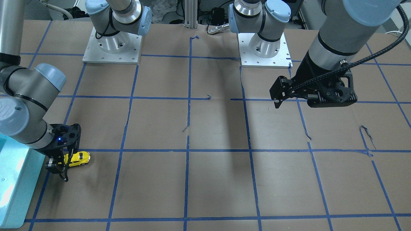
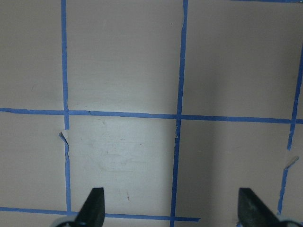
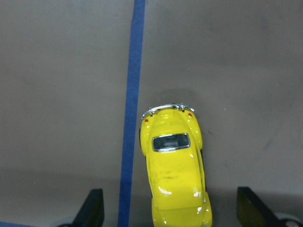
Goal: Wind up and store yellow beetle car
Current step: 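Lower the right gripper onto the yellow car and grasp it, then lift the car with the right gripper and release it into the blue bin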
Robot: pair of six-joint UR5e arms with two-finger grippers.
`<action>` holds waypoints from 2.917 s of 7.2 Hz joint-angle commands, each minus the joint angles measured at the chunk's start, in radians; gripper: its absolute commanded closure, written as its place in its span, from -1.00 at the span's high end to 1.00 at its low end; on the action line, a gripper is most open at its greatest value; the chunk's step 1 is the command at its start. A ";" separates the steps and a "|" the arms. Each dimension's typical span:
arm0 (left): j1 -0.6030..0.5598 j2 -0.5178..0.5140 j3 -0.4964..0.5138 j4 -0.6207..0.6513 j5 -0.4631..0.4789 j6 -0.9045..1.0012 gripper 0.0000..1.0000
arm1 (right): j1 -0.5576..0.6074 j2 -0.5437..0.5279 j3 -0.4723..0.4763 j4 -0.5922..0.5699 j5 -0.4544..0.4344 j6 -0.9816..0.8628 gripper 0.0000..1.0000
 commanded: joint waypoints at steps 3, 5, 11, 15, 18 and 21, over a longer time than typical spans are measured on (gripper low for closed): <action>0.000 0.000 0.000 0.010 0.000 0.000 1.00 | -0.004 0.033 0.011 -0.017 0.003 0.000 0.57; 0.002 0.000 0.000 0.010 0.000 0.000 1.00 | -0.004 0.030 0.015 -0.021 0.002 0.002 -0.21; 0.002 0.000 0.000 0.011 0.000 0.000 1.00 | -0.030 -0.119 -0.191 0.205 0.013 0.100 -0.64; 0.002 0.000 0.000 0.011 0.000 0.000 1.00 | -0.244 0.083 -0.419 0.306 0.008 -0.073 -0.64; 0.003 0.000 0.000 0.011 0.000 0.000 1.00 | -0.293 0.180 -0.384 0.185 0.006 -0.155 -0.51; 0.003 0.000 0.000 0.011 0.000 0.000 1.00 | -0.304 0.184 -0.336 0.117 0.009 -0.195 0.18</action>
